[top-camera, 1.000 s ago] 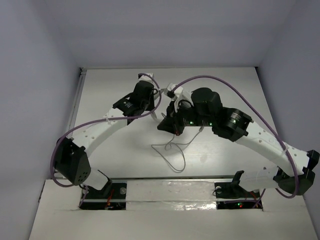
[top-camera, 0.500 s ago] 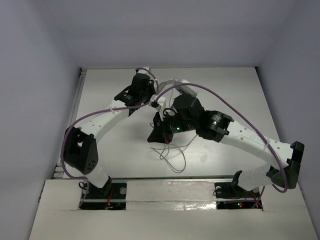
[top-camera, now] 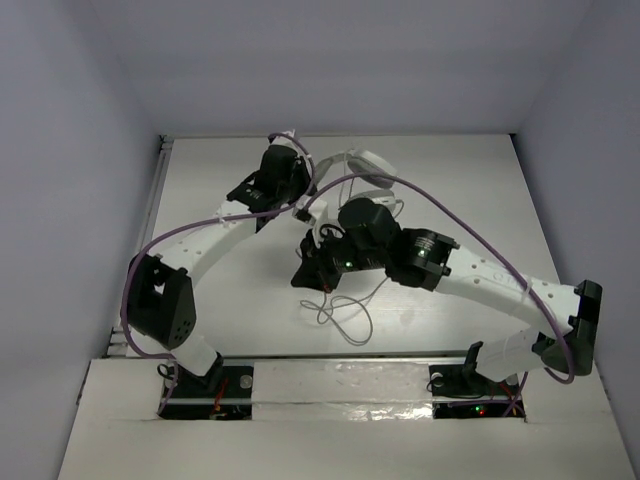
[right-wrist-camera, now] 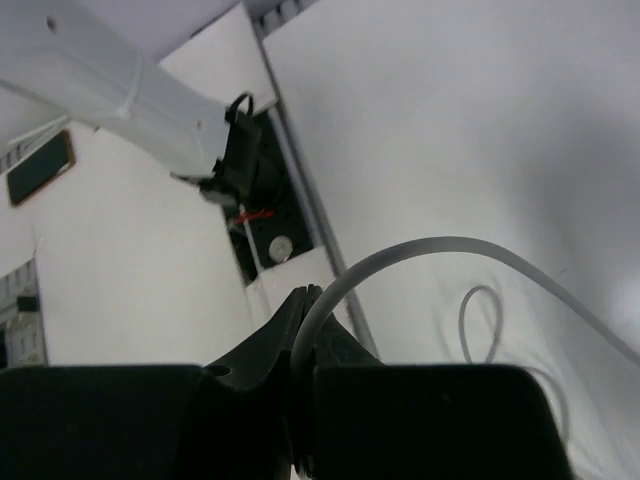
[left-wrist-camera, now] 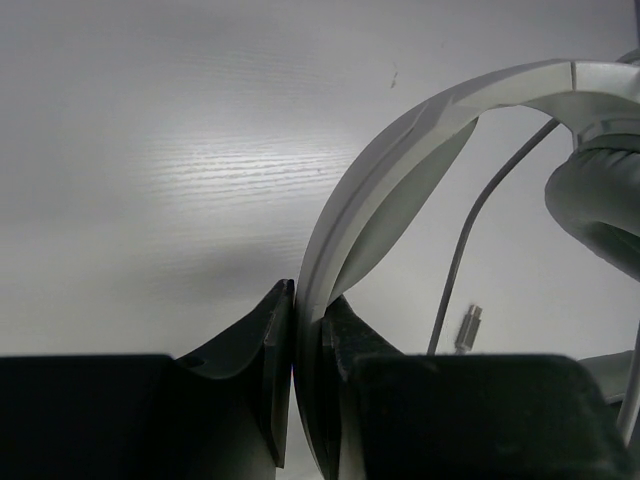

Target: Wrap the headphones

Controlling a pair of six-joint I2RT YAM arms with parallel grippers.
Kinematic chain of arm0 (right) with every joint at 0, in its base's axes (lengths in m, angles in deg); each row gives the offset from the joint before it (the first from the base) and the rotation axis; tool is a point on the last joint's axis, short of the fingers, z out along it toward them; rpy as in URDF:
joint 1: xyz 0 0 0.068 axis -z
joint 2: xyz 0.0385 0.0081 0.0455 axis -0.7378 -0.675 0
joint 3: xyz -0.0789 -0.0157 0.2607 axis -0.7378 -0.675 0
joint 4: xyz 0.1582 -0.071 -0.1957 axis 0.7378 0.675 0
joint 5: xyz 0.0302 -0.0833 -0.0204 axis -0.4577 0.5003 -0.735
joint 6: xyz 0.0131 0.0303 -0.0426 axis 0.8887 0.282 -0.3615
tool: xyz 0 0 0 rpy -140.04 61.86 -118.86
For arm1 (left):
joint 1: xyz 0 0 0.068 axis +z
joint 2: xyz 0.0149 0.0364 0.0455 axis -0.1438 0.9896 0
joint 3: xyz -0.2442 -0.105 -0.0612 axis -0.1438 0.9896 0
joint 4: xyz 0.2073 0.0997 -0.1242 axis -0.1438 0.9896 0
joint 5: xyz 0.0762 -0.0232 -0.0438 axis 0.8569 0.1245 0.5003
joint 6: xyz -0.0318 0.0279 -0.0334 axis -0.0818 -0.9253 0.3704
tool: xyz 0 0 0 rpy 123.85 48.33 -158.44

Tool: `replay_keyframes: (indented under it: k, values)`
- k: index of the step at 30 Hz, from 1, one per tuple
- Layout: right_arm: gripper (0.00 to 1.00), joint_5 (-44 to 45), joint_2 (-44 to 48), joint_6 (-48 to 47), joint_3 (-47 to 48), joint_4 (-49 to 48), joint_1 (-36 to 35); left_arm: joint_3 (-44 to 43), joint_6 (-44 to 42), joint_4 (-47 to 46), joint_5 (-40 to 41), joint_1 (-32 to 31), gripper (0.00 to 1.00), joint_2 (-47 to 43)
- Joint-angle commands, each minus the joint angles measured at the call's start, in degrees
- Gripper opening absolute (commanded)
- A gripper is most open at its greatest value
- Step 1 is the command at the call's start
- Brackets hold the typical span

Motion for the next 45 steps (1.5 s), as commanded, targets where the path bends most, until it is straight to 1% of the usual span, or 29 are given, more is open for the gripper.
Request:
replay_keyframes:
  k: [1,4,6,7,10,13,17,21,25,28,30,32,36,40,42,43,45]
  values:
    - [0.00,9.3,3.1,-3.3,7.0,-0.1,-0.4,2.5,-1.2,-2.3,6.4,-1.9,0.00,-3.5]
    - [0.00,14.8,3.4,-4.5,8.4,2.0,-0.4,5.3,-3.1,-1.2,10.5,-2.6,0.00,-5.0]
    - [0.00,17.2,3.9,-5.7,8.5,2.2,-0.4,6.2,-4.0,-0.1,11.3,-4.0,0.00,-5.7]
    - [0.00,20.1,4.0,-6.2,8.7,2.6,-0.4,6.9,-4.7,0.5,12.0,-4.1,0.00,-6.0]
    - [0.00,27.3,4.7,-8.6,9.7,4.7,-0.4,9.0,-5.7,1.5,11.8,-4.6,0.00,-7.7]
    - [0.00,32.3,5.4,-10.8,9.3,5.5,1.0,10.4,-7.1,2.5,10.6,-4.6,0.00,-9.9]
    - [0.00,38.0,4.6,-12.4,7.9,6.3,2.4,9.9,-10.7,6.7,11.4,-6.4,0.00,-11.9]
    - [0.00,43.6,3.7,-12.5,6.1,6.6,2.4,9.9,-13.1,9.8,11.8,-6.4,0.00,-14.4]
    - [0.00,49.4,2.1,-13.6,4.5,7.4,2.4,8.5,-15.7,13.6,9.6,-6.4,0.00,-15.3]
    - [0.00,51.3,1.9,-15.0,4.2,6.3,2.4,7.9,-17.9,15.9,7.2,-6.4,0.00,-15.7]
    - [0.00,51.8,1.8,-15.4,4.1,4.9,3.8,8.0,-19.4,17.2,5.6,-6.4,0.00,-16.1]
    - [0.00,53.2,1.3,-17.9,4.1,3.9,4.3,9.1,-21.3,16.9,3.8,-6.4,0.00,-16.9]
    - [0.00,57.5,-0.3,-19.3,2.1,2.6,4.8,10.7,-24.0,17.2,0.9,-6.4,0.00,-18.7]
    - [0.00,62.7,-1.9,-20.2,-0.3,1.3,5.3,9.6,-24.1,17.4,0.8,-6.4,0.00,-19.7]
    - [0.00,63.2,-2.1,-19.9,-0.8,0.3,7.3,9.1,-24.4,17.6,0.2,-6.4,0.00,-19.9]
    - [0.01,63.2,-2.1,-19.6,-1.2,-0.2,8.0,8.7,-24.5,17.8,-1.6,-6.4,0.00,-19.9]
    - [0.05,64.0,-2.1,-19.4,-1.7,-2.0,10.5,8.5,-25.0,17.4,-3.5,-6.4,0.00,-20.5]
